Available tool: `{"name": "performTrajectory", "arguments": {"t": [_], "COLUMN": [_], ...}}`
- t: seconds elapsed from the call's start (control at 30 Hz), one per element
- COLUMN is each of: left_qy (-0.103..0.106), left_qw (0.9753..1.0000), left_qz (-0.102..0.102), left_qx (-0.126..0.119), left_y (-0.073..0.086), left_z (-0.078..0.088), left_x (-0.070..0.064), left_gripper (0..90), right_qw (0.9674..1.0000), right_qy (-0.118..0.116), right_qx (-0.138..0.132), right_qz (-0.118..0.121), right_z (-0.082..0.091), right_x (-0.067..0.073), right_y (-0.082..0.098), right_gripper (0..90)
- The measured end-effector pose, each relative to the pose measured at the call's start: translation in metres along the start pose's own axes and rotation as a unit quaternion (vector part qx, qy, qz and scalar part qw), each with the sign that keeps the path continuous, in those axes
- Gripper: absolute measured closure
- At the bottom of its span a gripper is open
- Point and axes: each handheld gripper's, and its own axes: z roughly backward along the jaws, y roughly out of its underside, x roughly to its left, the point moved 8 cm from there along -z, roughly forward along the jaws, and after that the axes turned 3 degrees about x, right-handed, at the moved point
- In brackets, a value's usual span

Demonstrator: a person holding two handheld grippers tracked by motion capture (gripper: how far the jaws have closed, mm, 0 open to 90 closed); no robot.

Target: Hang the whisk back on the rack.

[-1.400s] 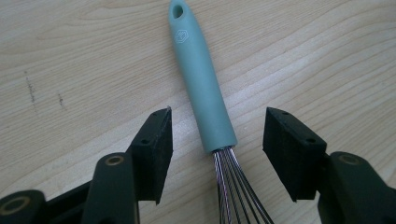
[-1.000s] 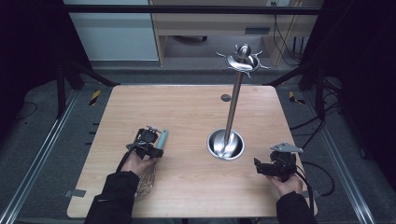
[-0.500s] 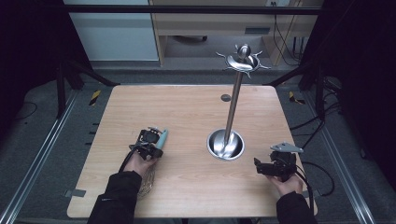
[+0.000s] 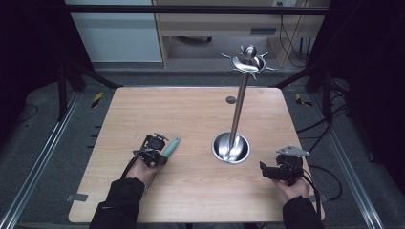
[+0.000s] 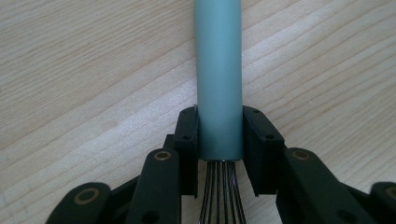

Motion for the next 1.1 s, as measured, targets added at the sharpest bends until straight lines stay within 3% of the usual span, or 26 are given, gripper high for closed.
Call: {"name": "performTrajectory", "arguments": {"t": [0.1, 0.23, 0.47, 0.7, 1.1], "left_qy": [0.003, 0.008, 0.021, 0.027, 0.01], "left_qw": [1.0, 1.0, 0.9997, 0.9993, 0.9998], "left_qz": [-0.001, 0.002, 0.002, 0.011, 0.003], "left_qx": [-0.005, -0.002, 0.014, 0.023, 0.016], "left_y": [-0.0011, -0.0007, -0.0006, -0.002, -0.0027], "left_z": [0.0014, 0.0039, -0.0007, -0.004, 0.0004], "left_x": [0.0013, 0.0048, 0.0056, 0.0052, 0.0014], "left_gripper": [58.4, 56.5, 67.0, 67.7, 68.7], "right_qw": [1.0, 1.0, 1.0, 1.0, 1.0], "right_qy": [0.0, 0.001, -0.002, -0.004, 0.001], "right_qx": [0.0, 0.003, 0.004, 0.005, 0.005], "right_qz": [0.0, -0.002, -0.005, -0.006, -0.002], "right_z": [0.0, -0.0004, -0.0007, -0.0006, -0.0001], "right_x": [0.0001, -0.0004, -0.0007, -0.0005, -0.0013], "right_y": [0.0001, 0.0005, 0.0006, 0.0006, 0.0005], "right_gripper": [9.8, 9.8, 9.4, 9.3, 9.3]}}
